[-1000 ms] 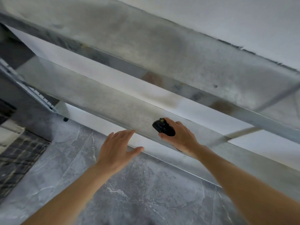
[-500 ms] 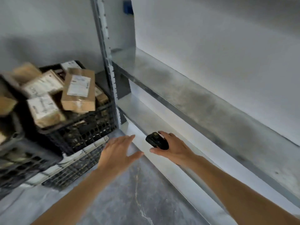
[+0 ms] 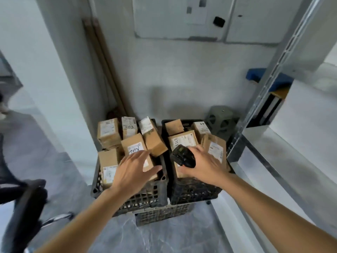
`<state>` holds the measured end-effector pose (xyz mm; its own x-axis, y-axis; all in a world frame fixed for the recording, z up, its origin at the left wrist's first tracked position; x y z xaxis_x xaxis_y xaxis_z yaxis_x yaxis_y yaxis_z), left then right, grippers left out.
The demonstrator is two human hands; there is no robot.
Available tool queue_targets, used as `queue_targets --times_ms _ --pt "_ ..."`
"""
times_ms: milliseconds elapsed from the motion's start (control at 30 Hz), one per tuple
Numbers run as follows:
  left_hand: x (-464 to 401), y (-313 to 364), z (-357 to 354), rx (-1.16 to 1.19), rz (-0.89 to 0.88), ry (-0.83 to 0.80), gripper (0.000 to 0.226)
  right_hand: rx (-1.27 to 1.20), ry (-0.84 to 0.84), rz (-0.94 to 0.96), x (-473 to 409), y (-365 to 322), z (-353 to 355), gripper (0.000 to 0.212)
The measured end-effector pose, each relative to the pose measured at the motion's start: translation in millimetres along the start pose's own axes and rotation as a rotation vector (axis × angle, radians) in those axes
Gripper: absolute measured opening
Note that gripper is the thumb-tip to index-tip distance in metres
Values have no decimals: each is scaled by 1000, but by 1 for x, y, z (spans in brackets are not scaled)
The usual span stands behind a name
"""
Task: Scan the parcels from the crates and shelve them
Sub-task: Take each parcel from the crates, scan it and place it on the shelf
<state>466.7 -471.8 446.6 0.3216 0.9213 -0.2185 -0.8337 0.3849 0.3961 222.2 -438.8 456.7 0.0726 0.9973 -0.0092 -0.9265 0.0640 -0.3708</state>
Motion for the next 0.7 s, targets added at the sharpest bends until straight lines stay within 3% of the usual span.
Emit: queue_targets --times_ms 267,533,700 --pt "-9 -102 59 -42 149 100 70 -9 53 139 -78 -122 -27 87" --pt "-6 -161 61 -52 330 135 70 5 73 184 -124 -153 -66 85" --pt "-11 -191 41 -82 395 64 72 -16 28 179 -144 -159 -98 80"
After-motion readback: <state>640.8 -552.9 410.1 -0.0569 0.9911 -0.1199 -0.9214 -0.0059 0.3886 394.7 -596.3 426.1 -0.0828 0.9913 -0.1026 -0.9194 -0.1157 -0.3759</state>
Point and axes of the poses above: each hand's wrist, its own x-axis away from the middle knuckle, its own z-axis out of the back of the hand, y = z × x, the point moved 3 cm from there along -x, towards the middle knuckle, and after that the axes turned 7 degrees about y, right-handed, at the moved point
